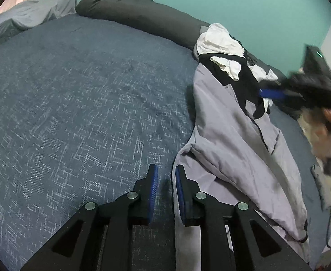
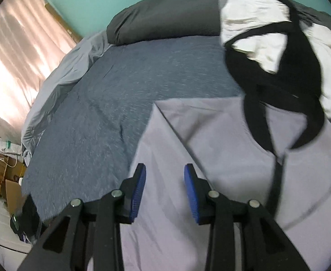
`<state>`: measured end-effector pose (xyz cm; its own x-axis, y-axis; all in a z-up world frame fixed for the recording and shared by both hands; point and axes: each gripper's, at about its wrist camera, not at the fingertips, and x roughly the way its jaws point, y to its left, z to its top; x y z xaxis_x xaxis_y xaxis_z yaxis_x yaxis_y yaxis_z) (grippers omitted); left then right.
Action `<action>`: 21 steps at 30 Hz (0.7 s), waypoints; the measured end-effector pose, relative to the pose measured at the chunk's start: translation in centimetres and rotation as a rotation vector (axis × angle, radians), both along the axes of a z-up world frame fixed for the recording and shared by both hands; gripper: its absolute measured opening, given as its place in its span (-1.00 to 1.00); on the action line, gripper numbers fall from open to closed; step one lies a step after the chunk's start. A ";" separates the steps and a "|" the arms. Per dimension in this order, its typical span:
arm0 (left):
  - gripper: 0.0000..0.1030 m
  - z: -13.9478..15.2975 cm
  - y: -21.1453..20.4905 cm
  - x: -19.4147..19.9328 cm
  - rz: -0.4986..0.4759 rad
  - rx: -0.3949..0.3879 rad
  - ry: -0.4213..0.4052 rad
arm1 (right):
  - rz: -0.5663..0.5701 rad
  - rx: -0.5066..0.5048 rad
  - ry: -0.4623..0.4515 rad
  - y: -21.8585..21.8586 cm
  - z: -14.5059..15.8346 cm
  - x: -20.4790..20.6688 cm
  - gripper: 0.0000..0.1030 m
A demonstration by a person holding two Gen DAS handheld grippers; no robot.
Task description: Fold clothes
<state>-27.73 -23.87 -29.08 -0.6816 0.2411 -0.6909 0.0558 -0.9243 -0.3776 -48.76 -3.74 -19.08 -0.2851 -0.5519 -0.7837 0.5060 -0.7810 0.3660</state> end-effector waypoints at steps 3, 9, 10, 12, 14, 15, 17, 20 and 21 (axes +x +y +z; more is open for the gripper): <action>-0.63 0.1 0.0 0.0 0.004 0.009 0.006 | 0.013 0.014 0.013 -2.8 -0.2 -1.5 -0.31; -0.63 -0.4 0.0 -0.1 -0.004 0.016 -0.005 | 0.044 0.115 0.009 -7.5 -1.8 -4.2 -0.31; -0.63 -0.5 0.0 -0.2 -0.003 0.027 -0.007 | 0.040 0.134 0.015 -8.1 -2.1 -4.7 -0.31; -0.62 -0.7 -0.2 -0.3 -0.004 0.058 -0.012 | 0.036 0.163 0.032 -9.0 -2.9 -5.5 -0.31; -0.62 -0.6 -0.1 -0.3 -0.009 0.043 -0.012 | 0.035 0.195 0.029 -9.6 -3.8 -6.4 -0.31; -0.62 -0.6 -0.1 -0.3 -0.010 0.034 -0.010 | 0.037 0.202 0.026 -9.7 -4.1 -6.6 -0.31; -0.62 -0.7 -0.3 -0.3 -0.007 0.050 -0.012 | 0.053 0.203 0.026 -10.0 -4.7 -6.7 -0.31; -0.62 -0.7 -0.4 -0.2 -0.004 0.059 -0.013 | 0.075 0.197 0.042 -9.9 -4.7 -6.3 -0.80; -0.62 -0.7 -0.4 -0.2 -0.004 0.054 -0.013 | 0.078 0.189 0.052 -9.7 -4.5 -6.0 -0.91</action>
